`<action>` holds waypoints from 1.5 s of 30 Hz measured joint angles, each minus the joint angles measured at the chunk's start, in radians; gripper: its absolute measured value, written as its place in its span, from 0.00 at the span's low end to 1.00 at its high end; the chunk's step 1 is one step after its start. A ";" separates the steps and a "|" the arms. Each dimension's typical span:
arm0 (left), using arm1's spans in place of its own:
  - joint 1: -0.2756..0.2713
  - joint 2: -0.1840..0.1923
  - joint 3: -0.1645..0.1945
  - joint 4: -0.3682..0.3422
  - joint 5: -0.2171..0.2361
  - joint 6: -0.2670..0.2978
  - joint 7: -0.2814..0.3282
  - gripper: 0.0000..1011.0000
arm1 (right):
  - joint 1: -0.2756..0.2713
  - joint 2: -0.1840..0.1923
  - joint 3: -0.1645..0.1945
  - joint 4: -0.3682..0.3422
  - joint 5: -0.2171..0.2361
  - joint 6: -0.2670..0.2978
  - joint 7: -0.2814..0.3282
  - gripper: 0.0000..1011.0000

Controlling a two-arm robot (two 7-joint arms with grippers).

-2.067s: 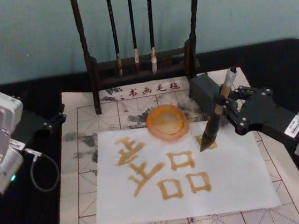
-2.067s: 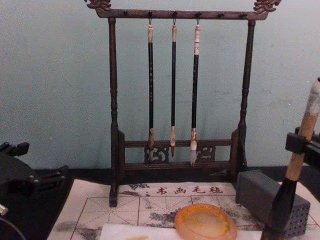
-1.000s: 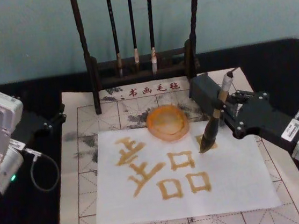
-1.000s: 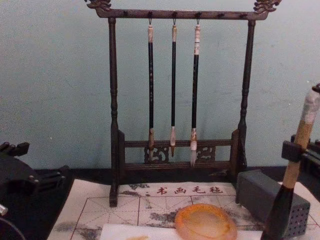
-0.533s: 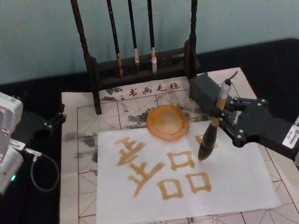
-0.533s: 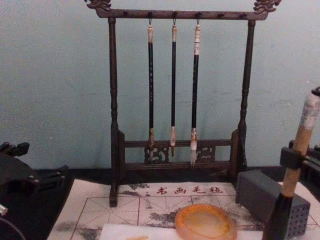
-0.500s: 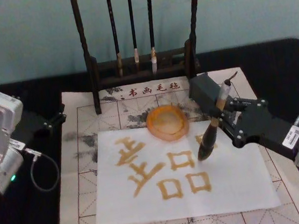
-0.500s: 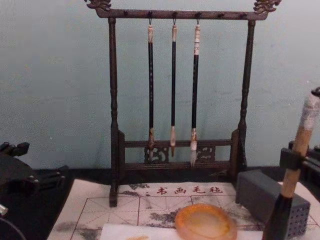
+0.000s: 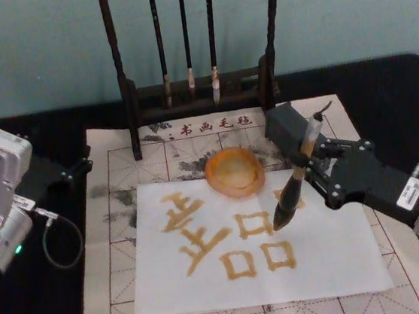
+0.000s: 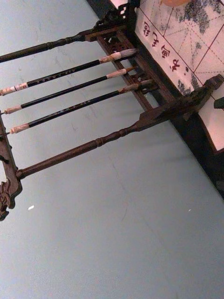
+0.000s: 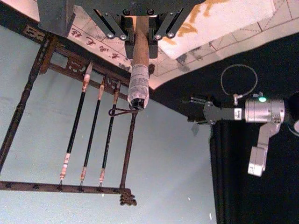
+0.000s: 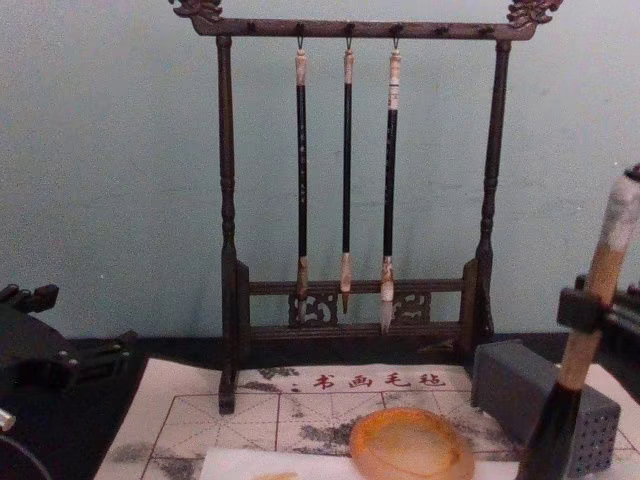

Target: Pick up the brush from the inkstone, write on the paper, then place the brush back to its original position.

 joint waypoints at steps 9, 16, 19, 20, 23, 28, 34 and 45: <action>0.000 0.000 0.000 0.000 0.000 0.000 0.000 0.99 | 0.005 0.001 0.027 -0.017 0.078 0.021 0.004 0.19; 0.000 0.000 0.000 0.000 0.000 0.000 0.000 0.99 | 0.040 -0.022 0.037 0.000 0.139 0.063 -0.027 0.19; 0.000 0.000 0.000 0.000 0.000 0.000 0.000 0.99 | 0.063 -0.042 0.038 0.015 0.168 0.093 -0.056 0.19; 0.000 0.000 0.000 0.000 0.000 0.000 0.000 0.99 | 0.076 -0.053 0.038 0.025 0.180 0.108 -0.074 0.19; 0.000 0.000 0.000 0.000 0.000 0.000 0.000 0.99 | 0.097 -0.070 0.037 0.043 0.202 0.134 -0.099 0.19; 0.000 0.000 0.000 0.000 0.000 0.000 0.000 0.99 | 0.137 -0.096 0.033 0.076 0.248 0.176 -0.133 0.19; 0.000 0.000 0.000 0.000 0.000 0.000 0.000 0.99 | 0.208 -0.130 0.030 0.135 0.339 0.258 -0.172 0.19; 0.000 0.000 0.000 0.000 0.000 0.000 0.000 0.99 | 0.315 -0.190 0.035 0.250 0.469 0.357 -0.241 0.19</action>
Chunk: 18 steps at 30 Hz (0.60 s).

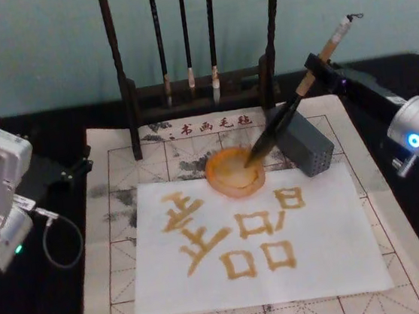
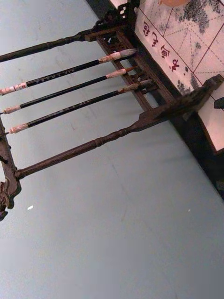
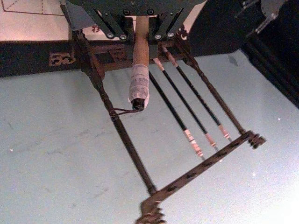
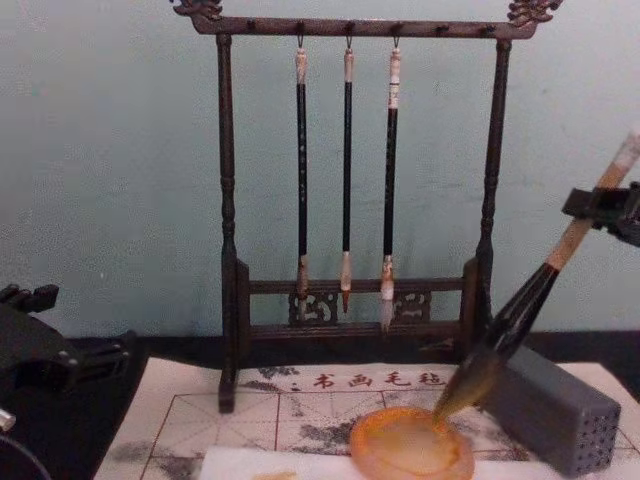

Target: Pick up the brush from the inkstone, write on the paper, then place the brush back to its original position.

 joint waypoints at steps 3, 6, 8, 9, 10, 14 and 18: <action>0.000 0.000 0.000 0.000 0.000 0.000 0.000 0.99 | 0.027 -0.014 0.002 0.036 0.039 0.025 -0.010 0.19; 0.000 0.000 0.000 0.000 0.000 0.000 0.000 0.99 | 0.050 -0.027 0.006 0.066 0.077 0.050 -0.019 0.19; 0.000 0.000 0.000 0.000 0.000 0.000 0.000 0.99 | 0.067 -0.038 0.010 0.092 0.108 0.068 -0.028 0.19; 0.000 0.000 0.000 0.000 0.000 0.000 0.000 0.99 | 0.074 -0.042 0.012 0.100 0.117 0.074 -0.032 0.19; 0.000 0.000 0.000 0.000 0.000 0.000 0.000 0.99 | 0.079 -0.045 0.014 0.109 0.128 0.080 -0.035 0.19; 0.000 0.000 0.000 0.000 0.000 0.000 0.000 0.99 | 0.110 -0.067 0.026 0.157 0.188 0.115 -0.056 0.19; 0.000 0.000 0.000 0.000 0.000 0.000 0.000 0.99 | 0.131 -0.086 0.036 0.199 0.232 0.132 -0.079 0.19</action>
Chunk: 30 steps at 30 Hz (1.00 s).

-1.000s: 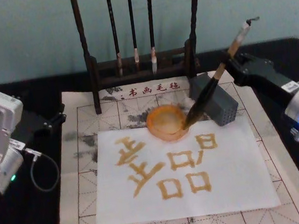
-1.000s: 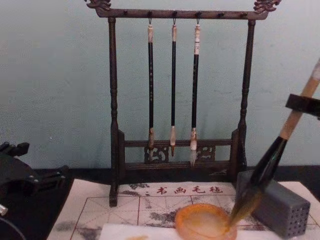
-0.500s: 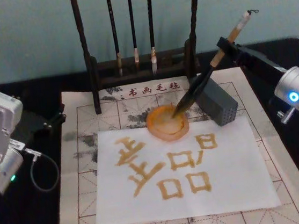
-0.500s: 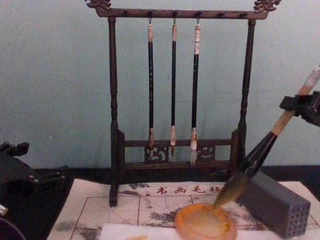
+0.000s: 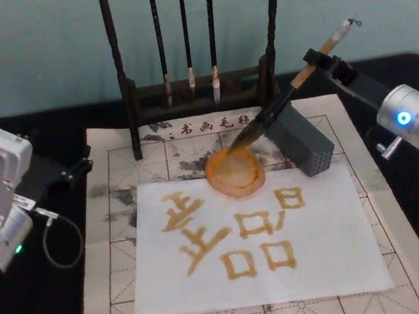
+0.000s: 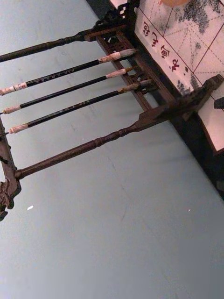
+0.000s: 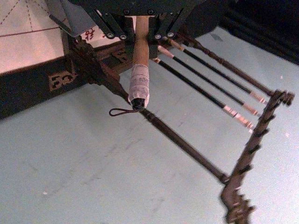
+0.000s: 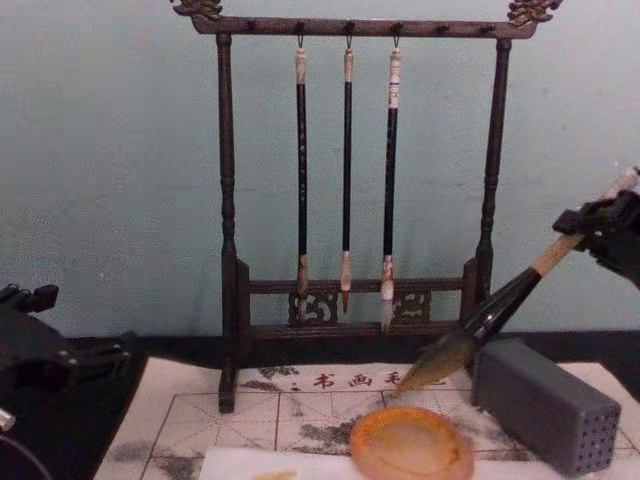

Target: Pick up the brush from the inkstone, write on the paper, then place the brush back to its original position.

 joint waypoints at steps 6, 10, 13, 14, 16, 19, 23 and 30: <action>0.000 0.000 0.000 0.000 0.000 0.000 0.000 0.99 | 0.023 -0.026 0.009 0.057 0.051 0.010 -0.039 0.19; 0.000 0.000 0.000 0.000 0.000 0.000 0.000 0.99 | 0.032 -0.032 0.005 0.083 0.071 0.017 -0.052 0.19; 0.000 0.000 0.000 0.000 0.000 0.000 0.000 0.99 | 0.036 -0.032 -0.002 0.099 0.081 0.021 -0.058 0.19; 0.000 0.000 0.000 0.000 0.000 0.000 0.000 0.99 | 0.037 -0.032 -0.004 0.102 0.083 0.021 -0.059 0.19; 0.000 0.000 0.000 0.000 0.000 0.000 0.000 0.99 | 0.039 -0.031 -0.008 0.109 0.087 0.021 -0.061 0.19; 0.000 0.000 0.000 0.000 0.000 0.000 0.000 0.99 | 0.043 -0.031 -0.015 0.121 0.093 0.016 -0.067 0.18; 0.000 0.000 0.000 0.000 0.000 0.000 0.000 0.99 | 0.047 -0.032 -0.023 0.134 0.101 0.008 -0.075 0.19; 0.000 0.000 0.000 0.000 0.000 0.000 0.000 0.99 | 0.045 -0.037 -0.033 0.142 0.117 -0.011 -0.094 0.19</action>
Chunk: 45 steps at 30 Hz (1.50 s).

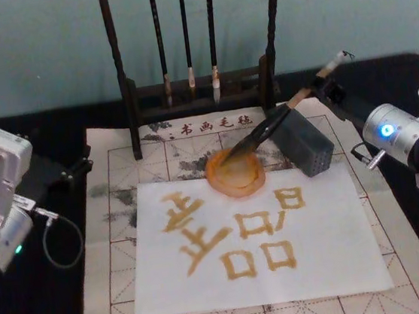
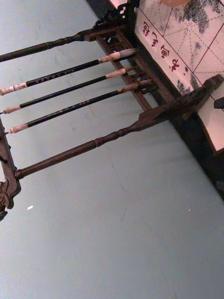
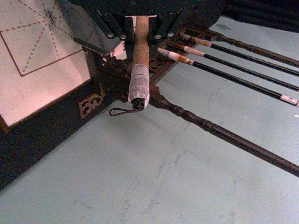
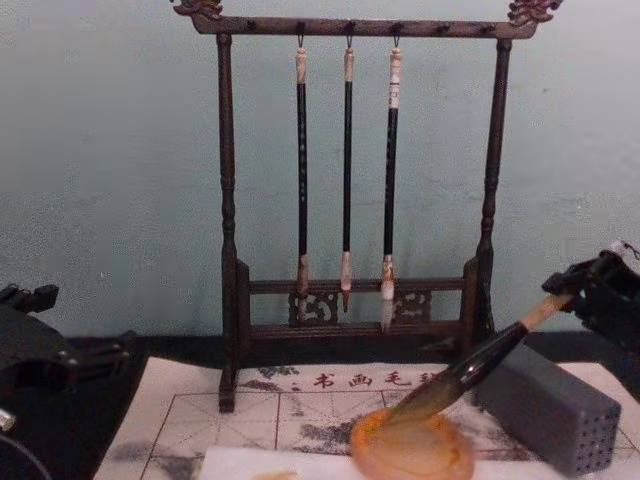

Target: Pick up the brush from the inkstone, write on the paper, then place the brush back to its original position.

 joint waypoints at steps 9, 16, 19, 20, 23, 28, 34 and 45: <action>0.000 0.000 0.000 0.000 0.000 0.000 0.000 0.99 | -0.010 0.005 -0.017 -0.003 0.010 -0.027 -0.024 0.19; 0.000 0.000 0.000 0.000 0.000 0.000 0.000 0.99 | -0.022 0.013 -0.031 -0.017 0.022 -0.039 -0.031 0.18; 0.000 0.000 0.000 0.000 0.000 0.000 0.000 0.99 | -0.023 0.016 -0.035 -0.018 0.026 -0.043 -0.033 0.19; 0.000 0.000 0.000 0.000 0.000 0.000 0.000 0.99 | -0.023 0.018 -0.039 -0.018 0.029 -0.046 -0.034 0.19; 0.000 0.000 0.000 0.000 0.000 0.000 0.000 0.99 | -0.023 0.020 -0.046 -0.018 0.033 -0.051 -0.035 0.19; 0.000 0.000 0.000 0.000 0.000 0.000 0.000 0.99 | -0.024 0.024 -0.058 -0.019 0.041 -0.061 -0.042 0.19; 0.000 0.000 0.000 0.000 0.000 0.000 0.000 0.99 | -0.023 0.028 -0.072 -0.017 0.049 -0.072 -0.049 0.19; 0.000 0.000 0.000 0.000 0.000 0.000 0.000 0.99 | -0.020 0.039 -0.093 -0.015 0.067 -0.090 -0.059 0.19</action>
